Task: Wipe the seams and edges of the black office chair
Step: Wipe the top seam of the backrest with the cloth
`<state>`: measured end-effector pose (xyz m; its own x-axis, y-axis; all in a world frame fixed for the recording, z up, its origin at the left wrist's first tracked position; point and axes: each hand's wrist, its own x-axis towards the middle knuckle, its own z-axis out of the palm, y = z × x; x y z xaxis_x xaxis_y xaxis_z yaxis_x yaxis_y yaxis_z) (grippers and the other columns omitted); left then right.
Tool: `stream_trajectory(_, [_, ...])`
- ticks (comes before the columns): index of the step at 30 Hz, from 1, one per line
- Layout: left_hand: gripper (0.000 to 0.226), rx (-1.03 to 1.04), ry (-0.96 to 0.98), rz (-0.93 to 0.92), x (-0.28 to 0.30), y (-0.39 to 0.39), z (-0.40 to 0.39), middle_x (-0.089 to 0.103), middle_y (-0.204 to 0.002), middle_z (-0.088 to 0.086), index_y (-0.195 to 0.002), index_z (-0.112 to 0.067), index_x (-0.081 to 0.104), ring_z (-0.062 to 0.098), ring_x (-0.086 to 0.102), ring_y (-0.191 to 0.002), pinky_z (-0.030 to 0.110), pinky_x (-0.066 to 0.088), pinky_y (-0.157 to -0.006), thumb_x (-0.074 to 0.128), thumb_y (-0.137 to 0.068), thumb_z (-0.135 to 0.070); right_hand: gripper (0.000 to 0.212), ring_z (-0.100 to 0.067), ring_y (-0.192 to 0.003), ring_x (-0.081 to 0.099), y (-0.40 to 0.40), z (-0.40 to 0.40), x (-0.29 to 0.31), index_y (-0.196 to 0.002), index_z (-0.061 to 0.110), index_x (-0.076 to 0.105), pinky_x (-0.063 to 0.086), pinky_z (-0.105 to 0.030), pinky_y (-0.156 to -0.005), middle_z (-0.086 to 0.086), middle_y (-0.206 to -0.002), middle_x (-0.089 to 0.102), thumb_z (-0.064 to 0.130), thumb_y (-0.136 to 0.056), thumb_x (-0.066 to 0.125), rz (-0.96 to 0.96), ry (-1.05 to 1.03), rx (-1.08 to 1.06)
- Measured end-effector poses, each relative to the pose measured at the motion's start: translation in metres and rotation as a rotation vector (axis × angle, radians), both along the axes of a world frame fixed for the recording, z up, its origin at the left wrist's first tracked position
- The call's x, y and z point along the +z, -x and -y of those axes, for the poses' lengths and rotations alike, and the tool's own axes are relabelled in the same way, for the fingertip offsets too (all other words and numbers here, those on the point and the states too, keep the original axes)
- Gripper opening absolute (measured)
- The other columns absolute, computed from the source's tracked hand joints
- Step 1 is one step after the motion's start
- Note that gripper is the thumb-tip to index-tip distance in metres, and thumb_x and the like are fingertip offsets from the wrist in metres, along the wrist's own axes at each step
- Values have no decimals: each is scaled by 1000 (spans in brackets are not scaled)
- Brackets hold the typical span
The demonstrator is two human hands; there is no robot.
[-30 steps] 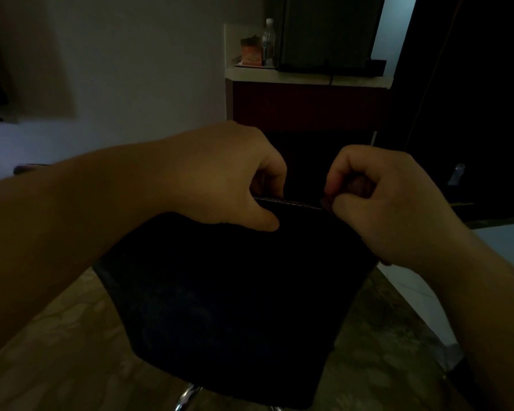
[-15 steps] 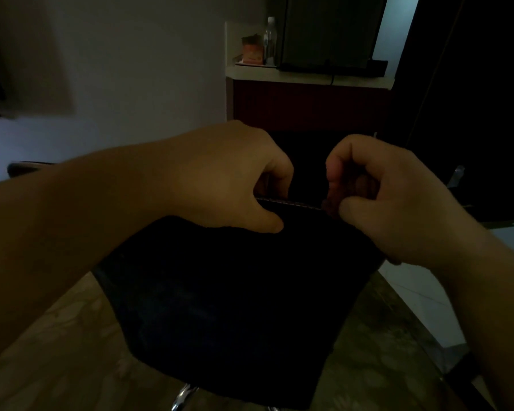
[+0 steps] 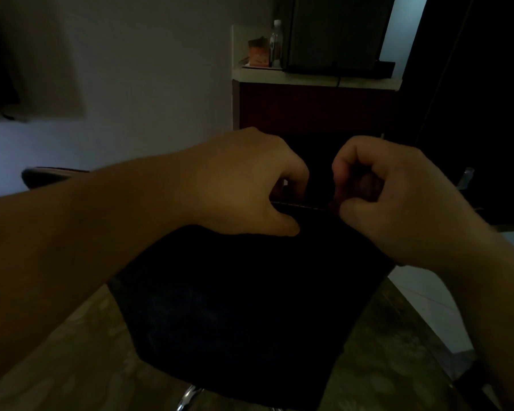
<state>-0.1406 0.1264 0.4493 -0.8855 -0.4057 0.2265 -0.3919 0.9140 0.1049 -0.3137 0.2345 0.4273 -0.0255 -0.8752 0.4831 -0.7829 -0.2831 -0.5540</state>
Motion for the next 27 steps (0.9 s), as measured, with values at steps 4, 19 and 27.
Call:
stream_trajectory(4, [36,18,-71,16,3,-1,2,64,-83,-22,-98,-41,68,-15,57,-85,5,44,-62,75,-68,-61,26,-12,-40,49,4,1,-6,-83,28,56,40,-18,-38,-5,-64,59,4,-77,64,20,2,12])
stream_trajectory(19, [46,30,-14,147,16,-19,8,66,-86,-26,-114,-41,71,-19,57,-88,11,48,-79,77,-70,-52,27,-12,-62,66,8,-4,-8,-84,23,58,52,-22,-50,2,-81,67,-1,-74,62,139,-41,84])
stream_trajectory(27, [42,38,-64,145,15,-21,10,71,-84,-20,-111,-39,73,-11,63,-81,16,51,-74,81,-71,-48,15,-31,-46,52,3,-3,-7,-72,25,54,47,-45,-44,-15,-71,60,12,-73,62,124,-50,162])
